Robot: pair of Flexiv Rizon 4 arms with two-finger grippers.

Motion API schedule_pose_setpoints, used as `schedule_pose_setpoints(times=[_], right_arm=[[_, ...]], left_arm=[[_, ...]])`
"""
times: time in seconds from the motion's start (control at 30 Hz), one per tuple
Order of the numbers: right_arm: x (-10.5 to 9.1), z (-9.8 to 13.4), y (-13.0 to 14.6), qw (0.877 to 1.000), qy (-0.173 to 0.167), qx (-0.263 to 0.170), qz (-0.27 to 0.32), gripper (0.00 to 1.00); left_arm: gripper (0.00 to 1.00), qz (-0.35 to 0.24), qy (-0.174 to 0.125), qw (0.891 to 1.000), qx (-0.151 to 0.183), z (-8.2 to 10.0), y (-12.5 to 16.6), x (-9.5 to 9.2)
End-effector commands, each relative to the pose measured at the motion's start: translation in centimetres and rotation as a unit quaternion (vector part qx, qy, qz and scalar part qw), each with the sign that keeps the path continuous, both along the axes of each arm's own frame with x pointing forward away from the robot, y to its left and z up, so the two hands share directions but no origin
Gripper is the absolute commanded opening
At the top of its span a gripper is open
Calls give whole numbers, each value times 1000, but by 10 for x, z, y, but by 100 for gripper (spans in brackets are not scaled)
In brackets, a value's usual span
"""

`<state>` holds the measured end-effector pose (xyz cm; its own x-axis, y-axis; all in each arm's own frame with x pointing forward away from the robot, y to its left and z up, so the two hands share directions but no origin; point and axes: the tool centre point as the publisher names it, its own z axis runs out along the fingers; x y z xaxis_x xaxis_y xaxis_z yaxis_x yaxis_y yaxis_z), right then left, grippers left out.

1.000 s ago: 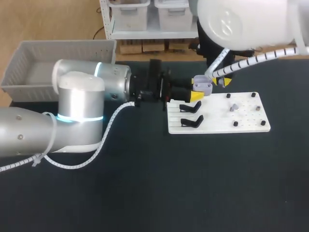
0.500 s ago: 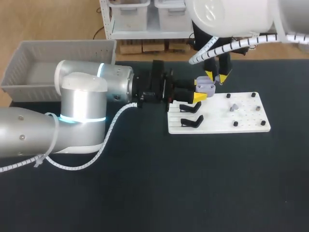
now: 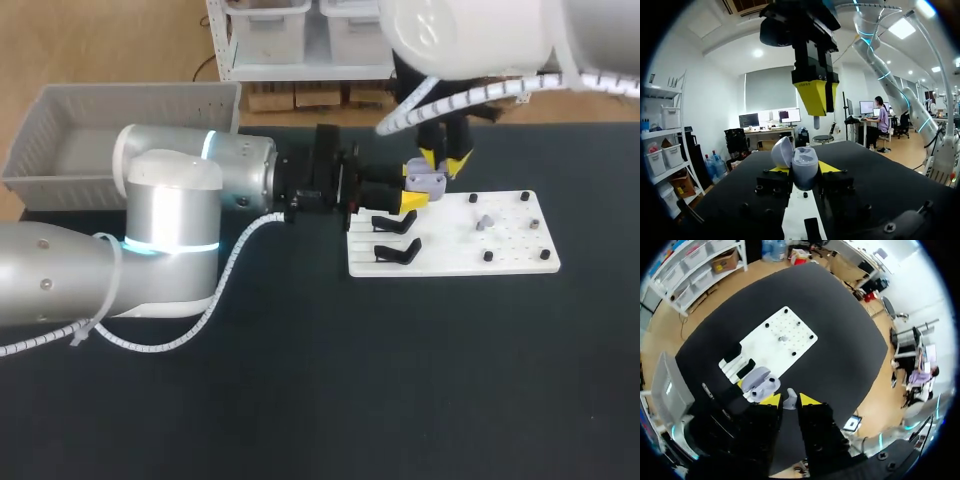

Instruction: Pick up each earbud case from the left stands, insert the matching earbuds, close the lid, and place the case in the box.

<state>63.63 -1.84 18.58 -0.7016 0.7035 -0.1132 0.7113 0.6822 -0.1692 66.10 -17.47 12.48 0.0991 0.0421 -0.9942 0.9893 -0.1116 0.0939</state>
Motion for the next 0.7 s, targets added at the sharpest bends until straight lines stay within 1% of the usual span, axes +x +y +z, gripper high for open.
schedule_pose_setpoints(times=[0.03,0.3,0.43,0.7], right_arm=[[4,-1,9,999,-9,12,-40,0],[6,0,15,997,-14,19,-71,0],[7,-2,14,996,-15,14,-85,0],[11,-10,17,995,-16,23,-94,0]], left_arm=[[0,3,-1,1000,-1,0,0,-2],[0,3,-1,1000,-1,0,0,-2],[0,3,-1,1000,-1,0,0,-2],[0,3,-1,1000,-1,0,0,-2]])
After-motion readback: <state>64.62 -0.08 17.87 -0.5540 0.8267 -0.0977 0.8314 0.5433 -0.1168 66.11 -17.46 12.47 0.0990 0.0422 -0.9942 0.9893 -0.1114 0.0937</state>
